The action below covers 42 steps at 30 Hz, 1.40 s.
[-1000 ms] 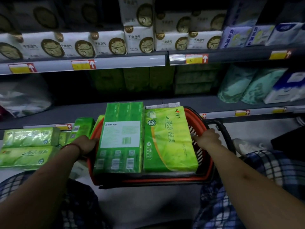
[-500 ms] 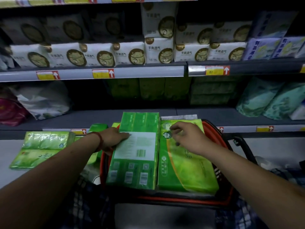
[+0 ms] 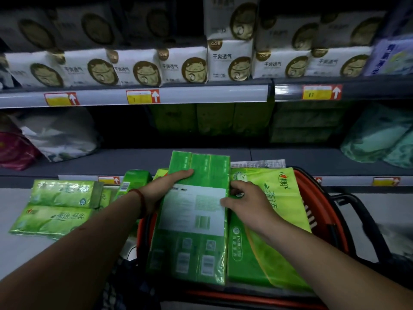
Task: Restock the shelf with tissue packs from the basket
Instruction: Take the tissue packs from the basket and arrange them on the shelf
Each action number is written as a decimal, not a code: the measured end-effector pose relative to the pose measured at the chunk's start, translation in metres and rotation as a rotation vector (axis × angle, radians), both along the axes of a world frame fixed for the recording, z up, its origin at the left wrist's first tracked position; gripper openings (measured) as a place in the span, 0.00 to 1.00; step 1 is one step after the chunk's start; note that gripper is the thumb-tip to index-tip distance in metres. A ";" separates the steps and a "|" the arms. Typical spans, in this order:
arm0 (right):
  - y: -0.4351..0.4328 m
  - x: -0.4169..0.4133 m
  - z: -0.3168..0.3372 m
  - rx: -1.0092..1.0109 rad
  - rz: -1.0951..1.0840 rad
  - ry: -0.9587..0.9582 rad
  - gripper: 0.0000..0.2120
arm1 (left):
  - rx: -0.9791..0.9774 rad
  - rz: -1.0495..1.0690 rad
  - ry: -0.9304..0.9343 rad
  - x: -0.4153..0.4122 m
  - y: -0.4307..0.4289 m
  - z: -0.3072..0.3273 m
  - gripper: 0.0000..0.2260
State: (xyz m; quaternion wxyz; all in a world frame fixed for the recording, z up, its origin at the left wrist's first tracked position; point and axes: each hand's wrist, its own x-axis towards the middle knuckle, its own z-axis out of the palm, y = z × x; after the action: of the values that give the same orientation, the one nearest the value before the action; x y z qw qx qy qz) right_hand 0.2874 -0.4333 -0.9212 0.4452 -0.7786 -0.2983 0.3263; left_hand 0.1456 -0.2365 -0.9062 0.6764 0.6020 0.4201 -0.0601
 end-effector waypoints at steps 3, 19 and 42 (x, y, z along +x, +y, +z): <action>-0.002 -0.002 0.004 0.094 -0.065 0.110 0.12 | -0.016 0.054 -0.101 0.001 -0.007 0.013 0.20; -0.006 0.004 0.055 0.273 0.212 0.437 0.47 | -0.119 0.414 -0.682 -0.014 -0.018 0.084 0.19; -0.019 0.036 0.079 0.615 -0.203 0.928 0.41 | -0.295 0.487 -0.771 0.017 -0.033 0.076 0.22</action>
State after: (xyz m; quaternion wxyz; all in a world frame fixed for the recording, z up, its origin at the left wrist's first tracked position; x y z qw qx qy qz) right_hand 0.3237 -0.4521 -0.8421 0.7652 -0.4129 -0.0760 0.4881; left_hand 0.1624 -0.2690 -0.8305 0.8555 0.3622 0.2542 0.2689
